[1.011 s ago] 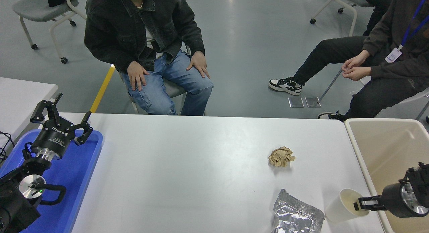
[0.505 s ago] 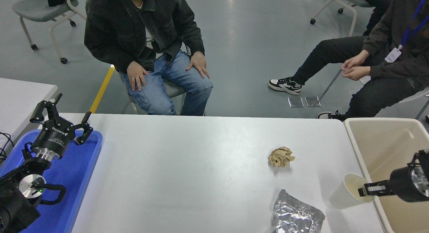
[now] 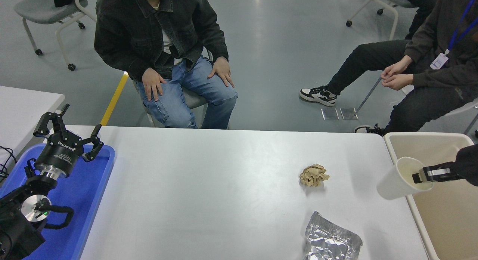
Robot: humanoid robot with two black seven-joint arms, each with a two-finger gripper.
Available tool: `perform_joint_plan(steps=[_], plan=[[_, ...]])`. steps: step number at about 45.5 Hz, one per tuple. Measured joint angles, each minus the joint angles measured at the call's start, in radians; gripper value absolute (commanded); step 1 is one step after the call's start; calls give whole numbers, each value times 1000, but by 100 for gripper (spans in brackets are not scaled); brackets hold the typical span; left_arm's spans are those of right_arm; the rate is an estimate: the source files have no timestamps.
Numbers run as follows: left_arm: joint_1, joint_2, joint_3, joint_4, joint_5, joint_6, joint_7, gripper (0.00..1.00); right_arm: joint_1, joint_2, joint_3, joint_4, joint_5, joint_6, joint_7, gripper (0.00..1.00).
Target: Clean the table surface
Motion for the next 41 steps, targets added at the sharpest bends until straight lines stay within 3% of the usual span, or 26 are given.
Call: perform_joint_plan(steps=[25,41], plan=[[0,0,0,0,0,0,0,100,107,-95,8,-10,3,85,45,0],[0,0,0,0,0,0,0,100,73,-71,-19,-146,-10,31,53,0]])
